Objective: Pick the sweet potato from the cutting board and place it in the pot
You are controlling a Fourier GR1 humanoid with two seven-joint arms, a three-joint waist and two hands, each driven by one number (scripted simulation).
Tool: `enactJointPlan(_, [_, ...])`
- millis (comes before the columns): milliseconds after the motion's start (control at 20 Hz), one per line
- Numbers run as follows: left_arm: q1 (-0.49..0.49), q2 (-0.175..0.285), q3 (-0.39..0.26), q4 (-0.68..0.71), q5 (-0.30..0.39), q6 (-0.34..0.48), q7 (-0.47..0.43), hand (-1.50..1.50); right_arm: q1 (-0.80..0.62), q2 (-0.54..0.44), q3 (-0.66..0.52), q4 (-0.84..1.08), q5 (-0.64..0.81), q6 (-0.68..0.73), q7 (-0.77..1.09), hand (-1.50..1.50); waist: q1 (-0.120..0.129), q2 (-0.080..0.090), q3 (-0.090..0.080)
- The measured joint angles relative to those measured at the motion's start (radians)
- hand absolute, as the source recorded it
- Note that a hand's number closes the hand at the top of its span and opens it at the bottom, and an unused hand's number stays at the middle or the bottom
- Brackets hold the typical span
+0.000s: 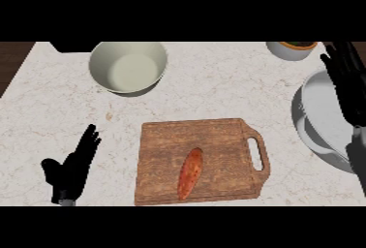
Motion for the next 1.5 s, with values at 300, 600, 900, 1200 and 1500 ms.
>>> enactJointPlan(300, [-0.135,0.035,0.072,-0.088,-0.008,0.019,-0.027,0.00,-0.032,0.047,0.031,-0.032,-0.158,0.240,-0.108,1.50,0.043,0.013,0.003])
enactJointPlan(600, [-0.246,0.055,0.126,-0.138,0.012,0.026,0.004,0.00,0.072,-0.032,0.136,0.012,0.138,0.272,-0.381,-1.50,0.039,0.020,-0.001])
enactJointPlan(900, [-0.277,0.064,0.149,-0.182,0.005,0.042,0.052,0.00,0.201,-0.076,0.183,0.012,0.283,0.324,-0.698,-1.50,0.035,0.020,0.000])
enactJointPlan(1200, [-0.295,0.056,0.159,-0.184,-0.003,0.037,0.077,0.00,0.192,-0.147,0.247,-0.073,0.433,0.351,-0.616,-1.50,0.034,0.019,-0.002])
enactJointPlan(1500, [-0.305,0.051,0.180,-0.160,-0.006,0.016,0.072,0.00,0.165,-0.166,0.339,-0.246,0.533,0.427,-0.371,-1.50,0.033,0.019,-0.003])
